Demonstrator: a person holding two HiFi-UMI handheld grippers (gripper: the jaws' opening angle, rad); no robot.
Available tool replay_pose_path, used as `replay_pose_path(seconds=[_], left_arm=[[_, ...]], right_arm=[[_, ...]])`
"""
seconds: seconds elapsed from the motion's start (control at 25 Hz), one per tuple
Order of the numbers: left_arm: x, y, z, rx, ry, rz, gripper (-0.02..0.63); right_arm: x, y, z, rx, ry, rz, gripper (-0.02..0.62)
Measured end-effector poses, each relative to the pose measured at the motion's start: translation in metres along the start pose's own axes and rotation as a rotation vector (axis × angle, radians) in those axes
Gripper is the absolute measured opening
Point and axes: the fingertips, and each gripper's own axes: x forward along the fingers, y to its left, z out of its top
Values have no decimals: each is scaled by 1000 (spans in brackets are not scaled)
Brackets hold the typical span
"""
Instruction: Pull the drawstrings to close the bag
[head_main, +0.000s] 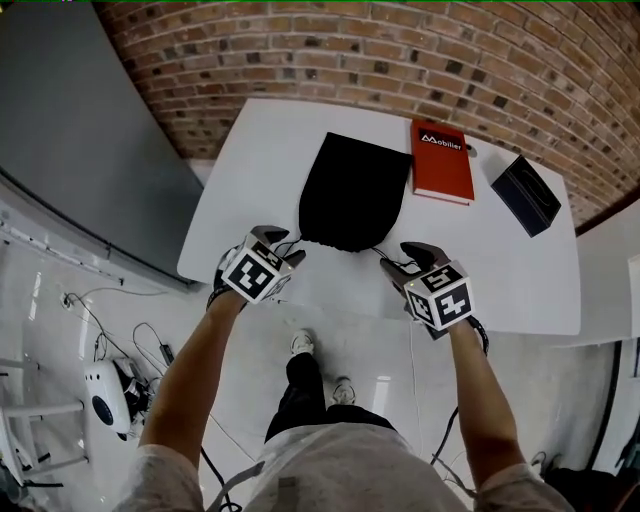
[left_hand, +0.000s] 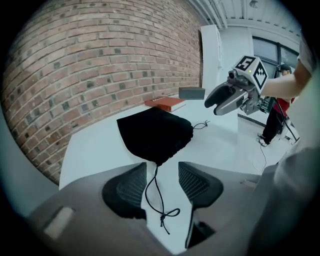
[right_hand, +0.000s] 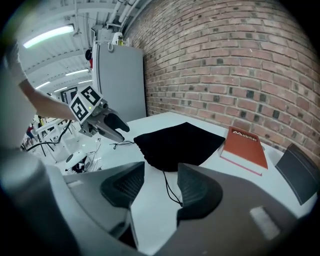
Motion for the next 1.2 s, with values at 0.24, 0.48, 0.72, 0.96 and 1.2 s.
replay_pose_path(seconds=[0.24,0.48,0.72,0.96,1.2], left_arm=[[26,7,-11,20,52,-77,202],[40,10,-15,26,81,-136,186],[51,12,-19,85,115,-157,167],[53,4,-21,94,140,-245,120],[55,4,-21,71,170,-288,101]], right_arm=[[25,-5,-17,13,64,12,207],[48,-7,-26,7,109,26,190],[67,-5,-35,-3,154,58,183],[78,-4,-38,0,168,73,150],[81,-2,-45,5,192,83,126]])
